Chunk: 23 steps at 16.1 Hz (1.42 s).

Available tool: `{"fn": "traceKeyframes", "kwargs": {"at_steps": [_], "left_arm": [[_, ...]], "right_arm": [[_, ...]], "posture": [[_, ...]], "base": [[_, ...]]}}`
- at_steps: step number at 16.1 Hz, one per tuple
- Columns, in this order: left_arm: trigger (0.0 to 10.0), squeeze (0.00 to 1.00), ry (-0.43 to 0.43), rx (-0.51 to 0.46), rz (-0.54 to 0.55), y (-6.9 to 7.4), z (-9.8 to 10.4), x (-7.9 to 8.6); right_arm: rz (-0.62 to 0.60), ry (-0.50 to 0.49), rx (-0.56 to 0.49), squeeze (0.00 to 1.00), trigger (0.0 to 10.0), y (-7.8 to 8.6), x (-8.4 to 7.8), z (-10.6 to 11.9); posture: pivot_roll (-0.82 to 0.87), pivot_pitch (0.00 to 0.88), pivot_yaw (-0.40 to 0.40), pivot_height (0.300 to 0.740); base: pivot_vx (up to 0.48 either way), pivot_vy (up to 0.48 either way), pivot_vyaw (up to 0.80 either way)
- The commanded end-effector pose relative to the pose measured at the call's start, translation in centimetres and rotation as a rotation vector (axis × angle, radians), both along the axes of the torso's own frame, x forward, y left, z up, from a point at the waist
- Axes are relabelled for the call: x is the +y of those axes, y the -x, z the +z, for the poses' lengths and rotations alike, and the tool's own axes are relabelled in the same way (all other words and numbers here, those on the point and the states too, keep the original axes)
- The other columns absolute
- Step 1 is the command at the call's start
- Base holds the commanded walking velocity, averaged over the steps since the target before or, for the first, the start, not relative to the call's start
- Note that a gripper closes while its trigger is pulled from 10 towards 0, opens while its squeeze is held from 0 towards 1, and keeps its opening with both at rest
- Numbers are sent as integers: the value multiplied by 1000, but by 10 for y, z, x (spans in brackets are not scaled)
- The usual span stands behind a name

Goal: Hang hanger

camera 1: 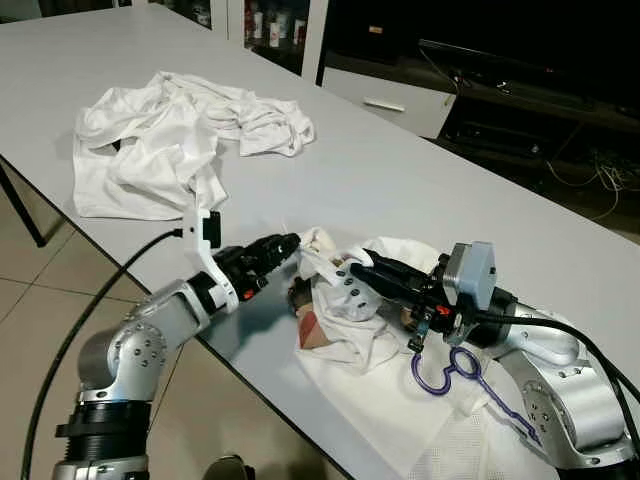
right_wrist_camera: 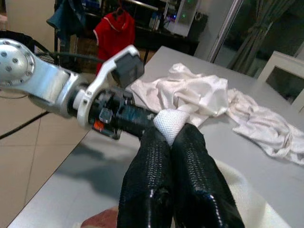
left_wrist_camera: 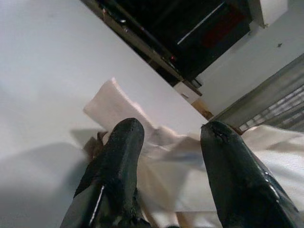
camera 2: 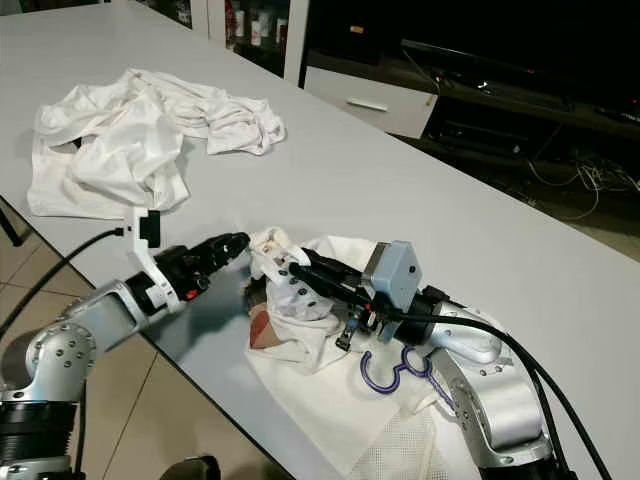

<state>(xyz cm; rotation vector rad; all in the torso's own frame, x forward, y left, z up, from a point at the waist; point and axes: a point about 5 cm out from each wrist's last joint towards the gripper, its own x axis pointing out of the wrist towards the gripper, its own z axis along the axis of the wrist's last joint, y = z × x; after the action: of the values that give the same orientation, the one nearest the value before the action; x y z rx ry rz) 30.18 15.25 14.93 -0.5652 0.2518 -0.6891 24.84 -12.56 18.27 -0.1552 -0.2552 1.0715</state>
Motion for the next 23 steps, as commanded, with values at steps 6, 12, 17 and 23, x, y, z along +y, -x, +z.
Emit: {"fn": "traceKeyframes", "kwargs": {"at_steps": [6,12,17,23], "left_arm": [[10000,0,51,5,-21,-5,-1,-14],[0,0,55,24,-148,12,-12,-30],[0,0,61,-18,-118,12,-11,-26],[0,0,154,-134,0,6,3,-16]], "right_arm": [[29,43,-99,0,0,6,-3,0],[19,41,-181,0,0,6,-1,4],[-36,17,-234,0,0,0,-3,8],[-102,-29,-246,0,0,-2,-8,10]], "posture": [[47,73,-106,740],[50,76,-107,740],[58,72,-106,740],[56,74,-106,740]], "base": [[0,0,0],[0,0,0],[0,0,0],[0,0,0]]}}
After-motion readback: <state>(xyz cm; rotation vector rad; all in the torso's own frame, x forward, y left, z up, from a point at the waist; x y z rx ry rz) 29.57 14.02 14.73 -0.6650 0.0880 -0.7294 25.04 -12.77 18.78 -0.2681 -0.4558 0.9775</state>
